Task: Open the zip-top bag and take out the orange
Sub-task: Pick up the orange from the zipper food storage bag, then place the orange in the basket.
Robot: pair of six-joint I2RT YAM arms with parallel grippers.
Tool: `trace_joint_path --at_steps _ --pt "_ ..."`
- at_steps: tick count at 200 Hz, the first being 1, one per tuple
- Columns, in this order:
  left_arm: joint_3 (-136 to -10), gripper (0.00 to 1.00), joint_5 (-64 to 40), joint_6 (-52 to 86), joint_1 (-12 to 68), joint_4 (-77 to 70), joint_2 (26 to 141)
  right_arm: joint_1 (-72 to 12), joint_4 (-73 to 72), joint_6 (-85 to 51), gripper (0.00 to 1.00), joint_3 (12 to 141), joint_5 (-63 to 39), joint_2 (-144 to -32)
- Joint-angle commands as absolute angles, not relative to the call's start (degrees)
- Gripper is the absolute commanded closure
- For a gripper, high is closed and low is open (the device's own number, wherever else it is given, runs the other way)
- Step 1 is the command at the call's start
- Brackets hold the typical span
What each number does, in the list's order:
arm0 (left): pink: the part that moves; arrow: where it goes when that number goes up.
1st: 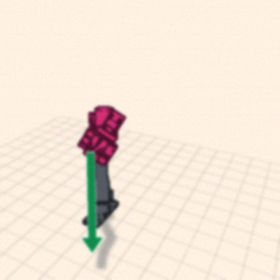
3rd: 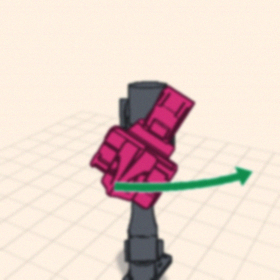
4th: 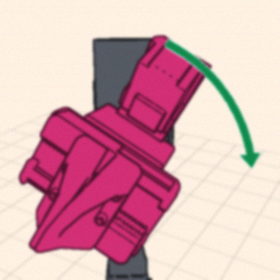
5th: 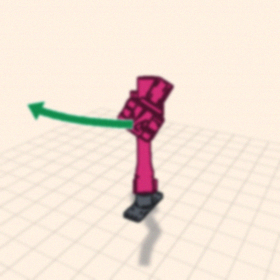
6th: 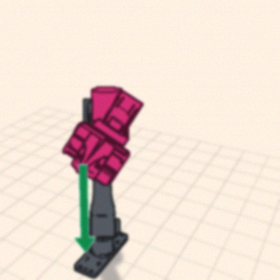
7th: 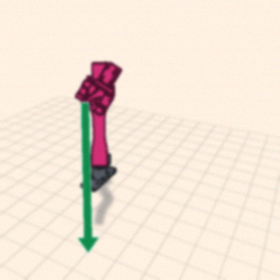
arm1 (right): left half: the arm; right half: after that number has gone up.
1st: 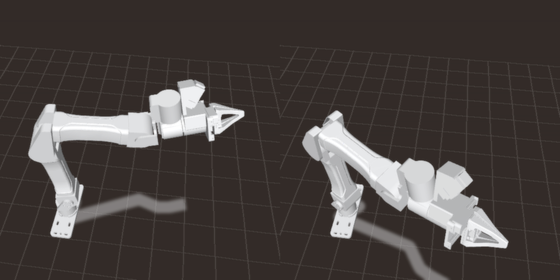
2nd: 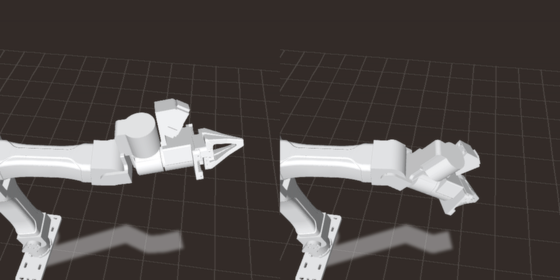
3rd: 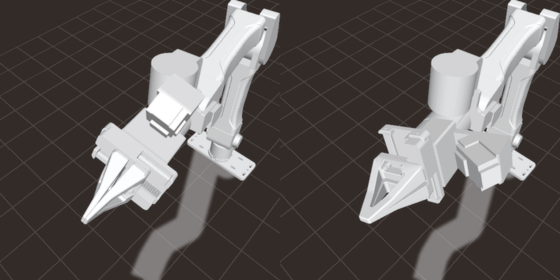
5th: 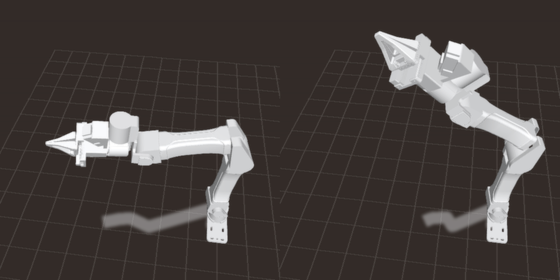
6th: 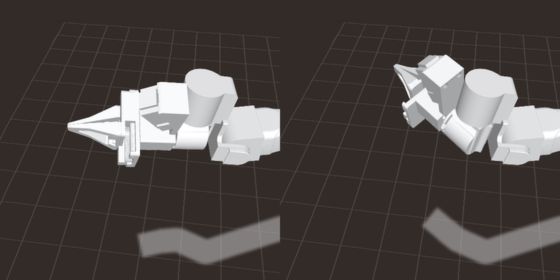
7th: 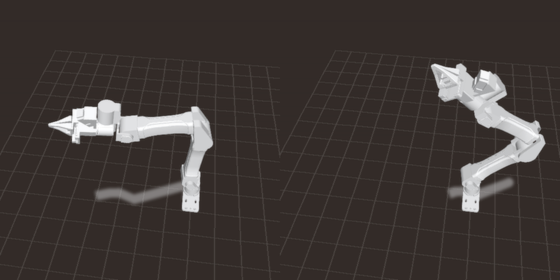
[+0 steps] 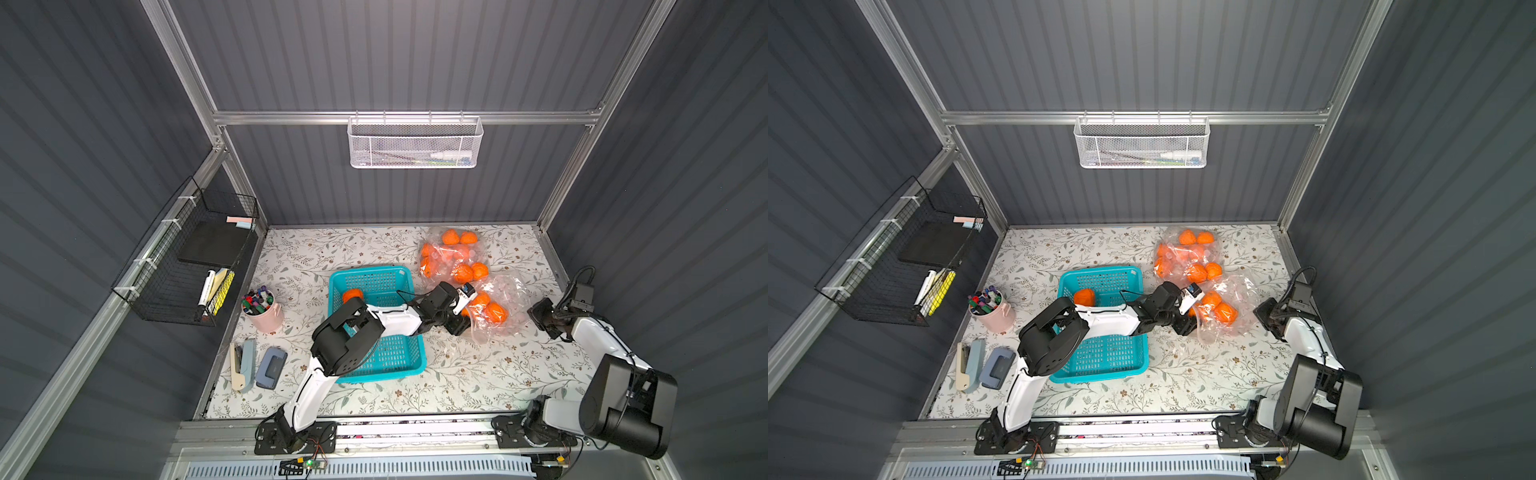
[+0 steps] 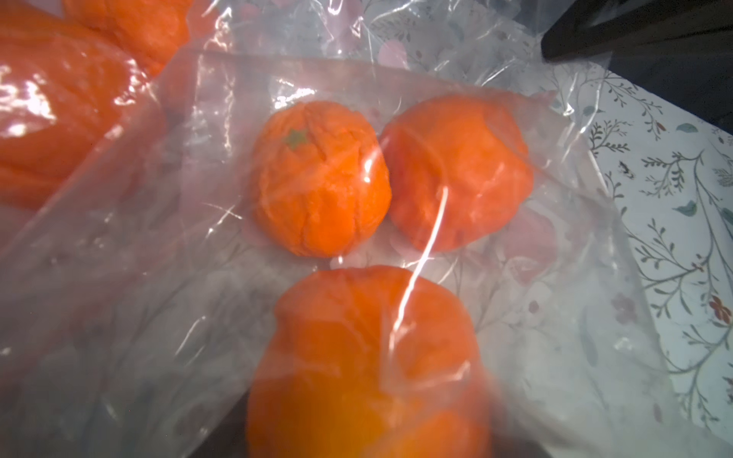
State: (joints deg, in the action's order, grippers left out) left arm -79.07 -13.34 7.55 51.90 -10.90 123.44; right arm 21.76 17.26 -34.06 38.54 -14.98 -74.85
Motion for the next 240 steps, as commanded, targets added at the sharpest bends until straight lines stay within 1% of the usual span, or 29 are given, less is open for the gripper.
trace_joint_path --at_steps 1,30,57,77,98,120,154,170,193,240 --pt "-78.1 0.38 -17.1 7.7 51.6 -5.4 117.2 21.7 17.3 -33.7 0.97 37.7 -14.6 -74.5" --pt "-77.4 0.37 -21.2 4.0 51.6 6.4 112.3 21.7 17.4 -33.6 0.97 37.8 -14.3 -74.2" --pt "-77.8 0.37 -21.5 0.5 51.3 19.0 108.2 21.7 17.4 -33.7 0.97 37.9 -14.5 -74.4" --pt "-76.5 0.35 -21.6 0.0 50.1 23.1 103.6 21.7 16.9 -33.6 0.97 37.8 -15.1 -74.3" --pt "-75.4 0.35 -21.5 2.0 47.5 23.4 98.6 21.7 17.0 -33.7 0.97 38.1 -15.3 -74.4" --pt "-78.4 0.35 -14.2 4.7 44.5 28.8 95.8 21.7 17.0 -33.7 0.97 38.1 -15.6 -74.5" --pt "-80.6 0.34 0.9 7.8 42.1 38.2 94.1 21.7 16.9 -33.7 0.97 38.1 -15.9 -74.6" --pt "-80.2 0.35 3.6 9.3 38.8 41.0 95.0 21.7 16.8 -33.9 0.97 38.1 -16.3 -74.8" --pt "-78.8 0.36 6.4 10.7 34.1 41.1 97.2 21.7 16.7 -33.8 0.97 38.0 -16.5 -74.8" --pt "-81.6 0.36 10.8 11.1 31.4 41.3 105.5 21.7 16.9 -33.7 0.97 37.8 -16.5 -74.7"
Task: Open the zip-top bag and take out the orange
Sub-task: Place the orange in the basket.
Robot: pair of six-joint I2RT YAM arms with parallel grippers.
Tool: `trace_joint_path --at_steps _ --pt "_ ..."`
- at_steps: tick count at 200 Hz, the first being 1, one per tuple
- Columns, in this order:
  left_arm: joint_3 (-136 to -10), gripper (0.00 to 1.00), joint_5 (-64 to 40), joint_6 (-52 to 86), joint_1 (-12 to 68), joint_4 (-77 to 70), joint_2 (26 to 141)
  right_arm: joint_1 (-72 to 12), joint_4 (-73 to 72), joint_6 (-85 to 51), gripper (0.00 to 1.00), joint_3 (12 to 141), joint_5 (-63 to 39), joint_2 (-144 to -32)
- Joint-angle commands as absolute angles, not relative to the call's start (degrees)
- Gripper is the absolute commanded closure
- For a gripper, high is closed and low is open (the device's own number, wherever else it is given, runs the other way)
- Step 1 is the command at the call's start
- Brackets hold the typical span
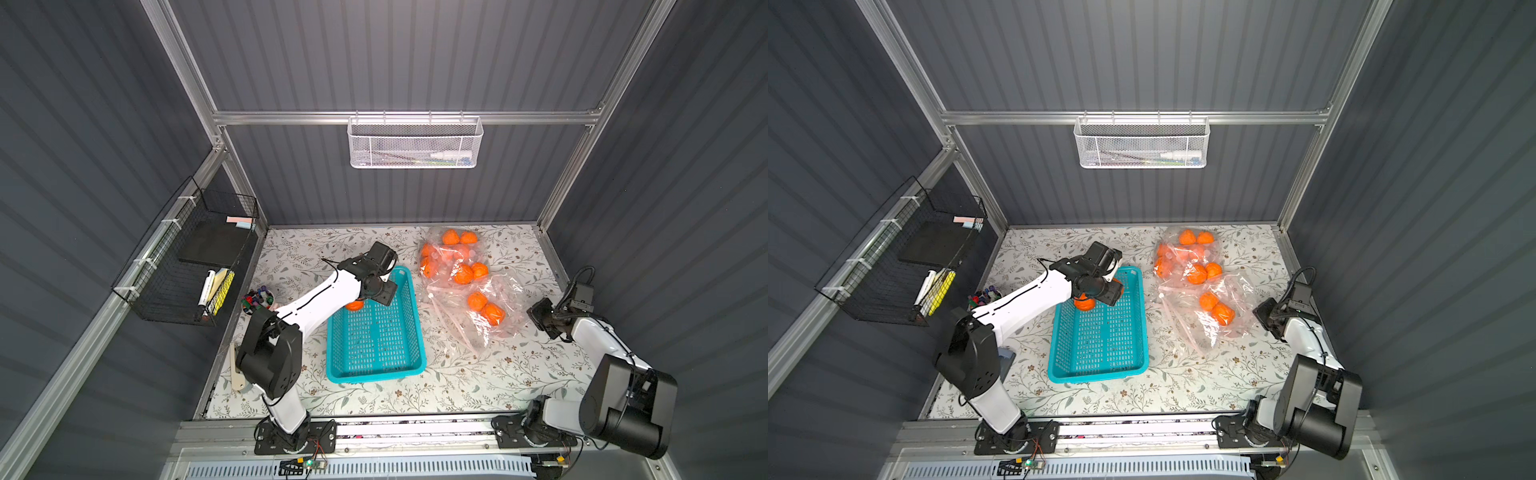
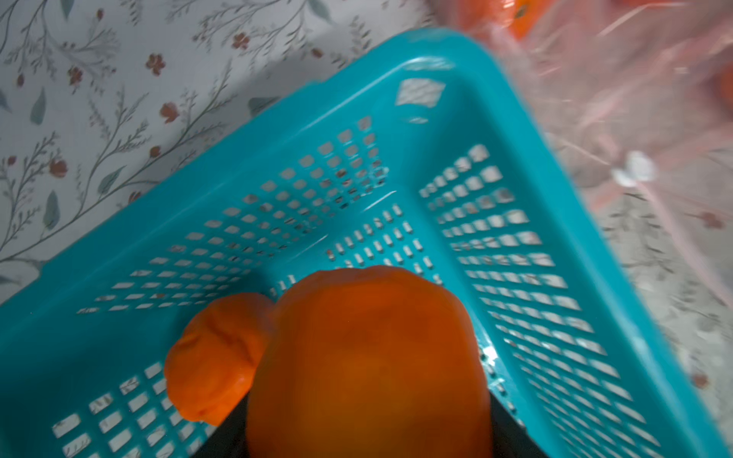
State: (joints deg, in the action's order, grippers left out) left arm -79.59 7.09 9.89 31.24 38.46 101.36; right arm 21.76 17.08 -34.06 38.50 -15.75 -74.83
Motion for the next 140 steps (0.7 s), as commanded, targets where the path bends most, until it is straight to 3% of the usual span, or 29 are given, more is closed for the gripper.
trace_joint_path --at_steps 1,98,140 --pt "-81.7 0.36 10.9 11.1 31.4 41.4 105.8 21.7 16.9 -33.7 0.97 37.9 -16.6 -74.7" --pt "-87.8 0.28 16.4 10.5 31.4 44.1 114.4 21.7 15.7 -34.2 0.97 37.3 -17.5 -75.7" --pt "-87.8 0.13 16.5 10.5 31.4 44.3 114.0 21.7 15.9 -34.2 0.95 37.5 -17.5 -75.7"
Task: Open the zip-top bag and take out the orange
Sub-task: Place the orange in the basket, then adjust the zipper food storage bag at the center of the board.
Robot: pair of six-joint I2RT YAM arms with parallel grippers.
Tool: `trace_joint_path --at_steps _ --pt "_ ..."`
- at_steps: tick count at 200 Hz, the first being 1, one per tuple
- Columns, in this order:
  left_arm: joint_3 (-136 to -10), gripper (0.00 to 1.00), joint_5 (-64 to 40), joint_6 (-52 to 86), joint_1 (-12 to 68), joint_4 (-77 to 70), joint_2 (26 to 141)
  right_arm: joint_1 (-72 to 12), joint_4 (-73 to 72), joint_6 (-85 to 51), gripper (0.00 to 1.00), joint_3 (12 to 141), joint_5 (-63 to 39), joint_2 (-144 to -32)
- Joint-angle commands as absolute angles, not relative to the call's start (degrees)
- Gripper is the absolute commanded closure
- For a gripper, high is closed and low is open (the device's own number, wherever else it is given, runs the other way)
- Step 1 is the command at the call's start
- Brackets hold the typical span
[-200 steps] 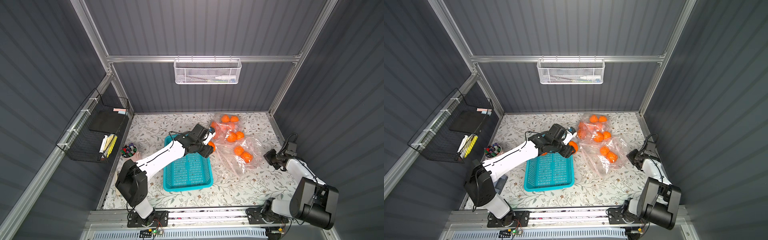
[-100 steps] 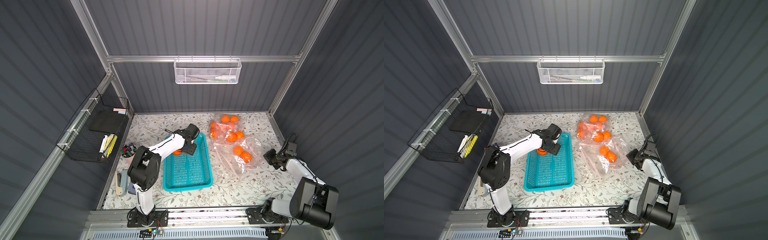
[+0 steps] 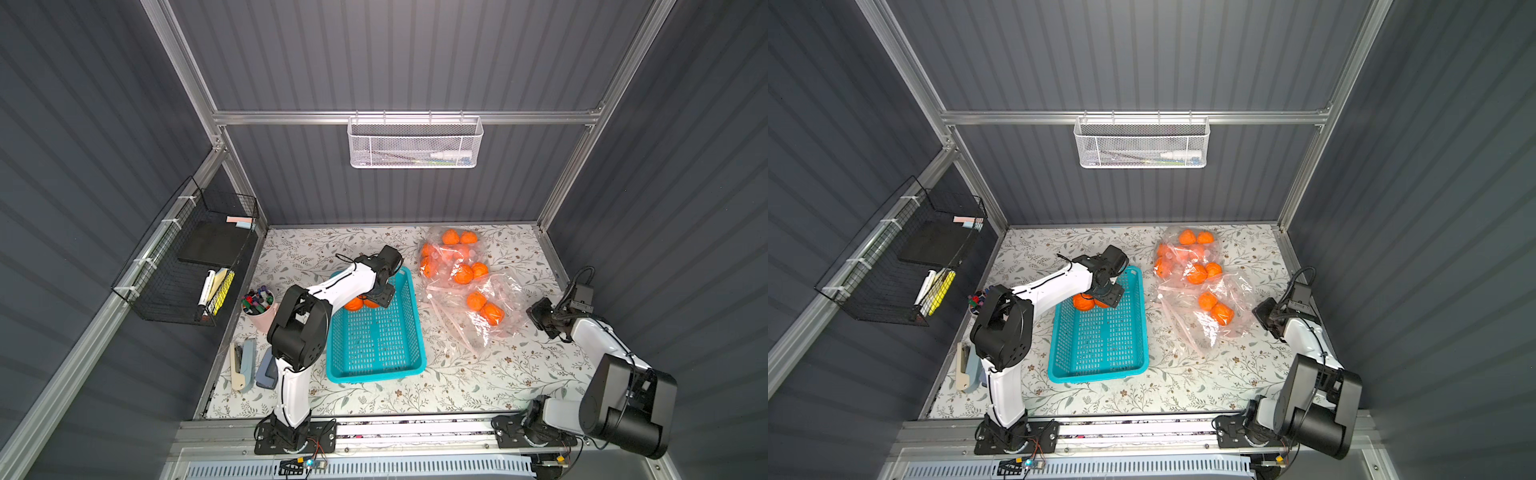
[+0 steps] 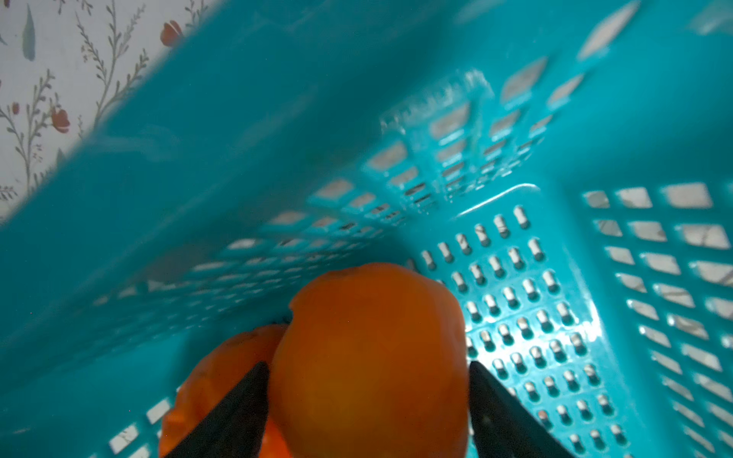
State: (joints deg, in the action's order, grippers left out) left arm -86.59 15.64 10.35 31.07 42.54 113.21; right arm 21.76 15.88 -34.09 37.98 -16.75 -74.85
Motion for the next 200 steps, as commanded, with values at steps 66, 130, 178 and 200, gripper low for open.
trace_joint_path --at_steps 66,130,178,200 --pt "-91.8 0.14 10.0 8.7 31.9 46.1 107.6 21.7 16.1 -34.0 0.95 37.5 -17.5 -75.5" --pt "-84.4 0.39 -19.7 3.1 47.6 31.8 101.7 21.7 16.4 -33.8 0.95 37.8 -17.0 -75.4" --pt "-85.6 0.75 -19.5 4.8 51.0 28.8 110.1 21.7 16.5 -33.7 0.95 37.7 -17.2 -75.3" --pt "-85.3 0.8 -17.9 4.9 51.0 27.5 111.7 21.7 16.3 -33.8 0.95 37.7 -17.5 -75.4"
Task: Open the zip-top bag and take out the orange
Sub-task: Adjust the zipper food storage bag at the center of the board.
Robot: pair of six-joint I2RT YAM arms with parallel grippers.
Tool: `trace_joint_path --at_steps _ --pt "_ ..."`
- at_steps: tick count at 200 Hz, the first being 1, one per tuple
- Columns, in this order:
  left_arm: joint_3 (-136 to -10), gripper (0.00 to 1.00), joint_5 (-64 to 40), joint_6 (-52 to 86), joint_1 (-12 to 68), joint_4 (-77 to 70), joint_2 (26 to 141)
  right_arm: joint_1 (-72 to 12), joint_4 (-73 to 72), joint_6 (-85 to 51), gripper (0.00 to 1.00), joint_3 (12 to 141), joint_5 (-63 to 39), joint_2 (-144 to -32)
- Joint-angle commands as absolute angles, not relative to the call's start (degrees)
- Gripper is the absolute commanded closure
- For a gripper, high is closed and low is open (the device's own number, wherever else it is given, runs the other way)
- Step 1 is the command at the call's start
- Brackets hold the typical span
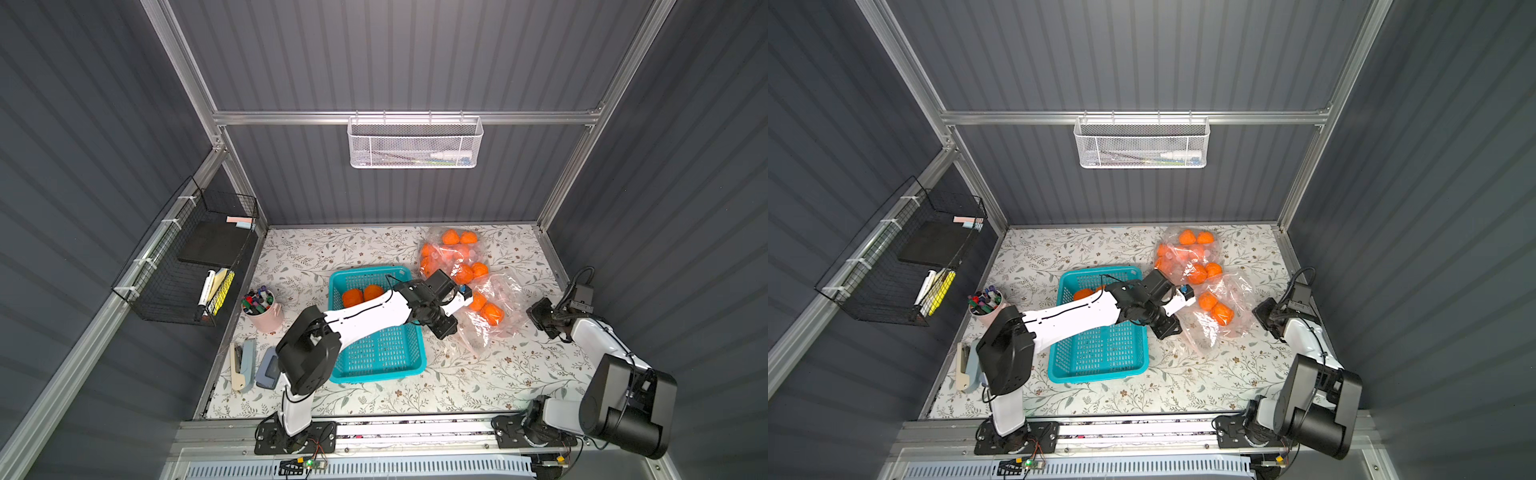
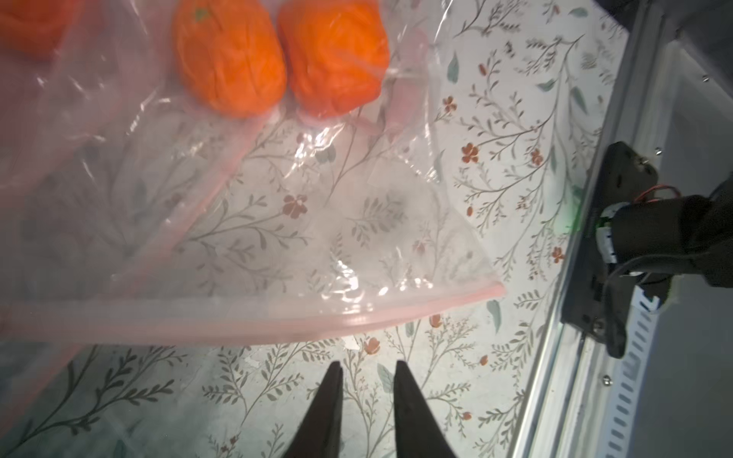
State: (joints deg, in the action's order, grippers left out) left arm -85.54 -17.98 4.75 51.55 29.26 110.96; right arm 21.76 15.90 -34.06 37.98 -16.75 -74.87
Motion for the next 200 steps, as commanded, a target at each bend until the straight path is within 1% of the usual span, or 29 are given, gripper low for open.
trace_joint_path --at_steps 1,29,53,80,86,97,112,125,138,145,157,180,186,192,200 --pt "-85.3 0.8 -17.8 4.9 51.0 27.4 111.8 21.7 16.3 -33.9 0.95 37.7 -17.5 -75.4" --pt "-85.5 0.81 -16.4 4.7 51.0 27.1 113.5 21.7 16.4 -33.8 0.95 37.8 -17.4 -75.4" --pt "-84.9 0.8 -15.9 4.8 51.0 23.5 113.8 21.7 16.5 -33.8 0.95 37.8 -17.5 -75.4" --pt "-83.4 0.79 -18.9 5.6 51.0 17.5 114.3 21.7 16.7 -33.7 0.95 37.8 -17.5 -75.2" --pt "-82.9 0.78 -19.4 5.9 51.0 16.1 114.3 21.7 16.8 -33.6 0.95 37.8 -17.5 -75.2" --pt "-82.2 0.72 -19.5 6.0 50.9 14.0 114.6 21.7 16.8 -33.6 0.95 37.8 -17.5 -74.9" --pt "-81.6 0.71 -19.5 5.9 50.9 12.4 115.5 21.7 17.0 -33.6 0.95 37.9 -17.4 -74.8" --pt "-81.1 0.66 -19.4 5.7 50.9 11.5 116.1 21.7 17.1 -33.5 0.95 38.1 -17.4 -74.8" --pt "-79.8 0.65 -19.4 6.1 50.9 9.5 116.4 21.7 17.6 -33.4 0.93 38.4 -17.0 -74.5" --pt "-78.9 0.65 -19.1 6.5 50.9 7.6 116.5 21.7 18.1 -33.2 0.91 38.6 -16.6 -74.2" --pt "-77.7 0.65 -18.9 7.6 51.0 5.2 116.9 21.7 19.3 -33.1 0.84 39.3 -15.4 -73.5" --pt "-76.5 0.65 -19.7 8.4 51.0 3.1 118.4 21.7 23.6 -32.9 0.56 41.7 -12.8 -70.8" --pt "-76.7 0.65 -19.9 8.5 51.0 3.1 118.9 21.6 24.7 -32.8 0.5 42.3 -11.9 -70.0" --pt "-76.7 0.65 -19.9 8.6 51.0 3.0 119.4 21.6 25.6 -32.8 0.47 42.9 -11.0 -69.0" --pt "-76.7 0.65 -20.0 8.6 51.0 2.8 119.7 21.6 27.0 -32.5 0.45 43.4 -10.3 -66.7"
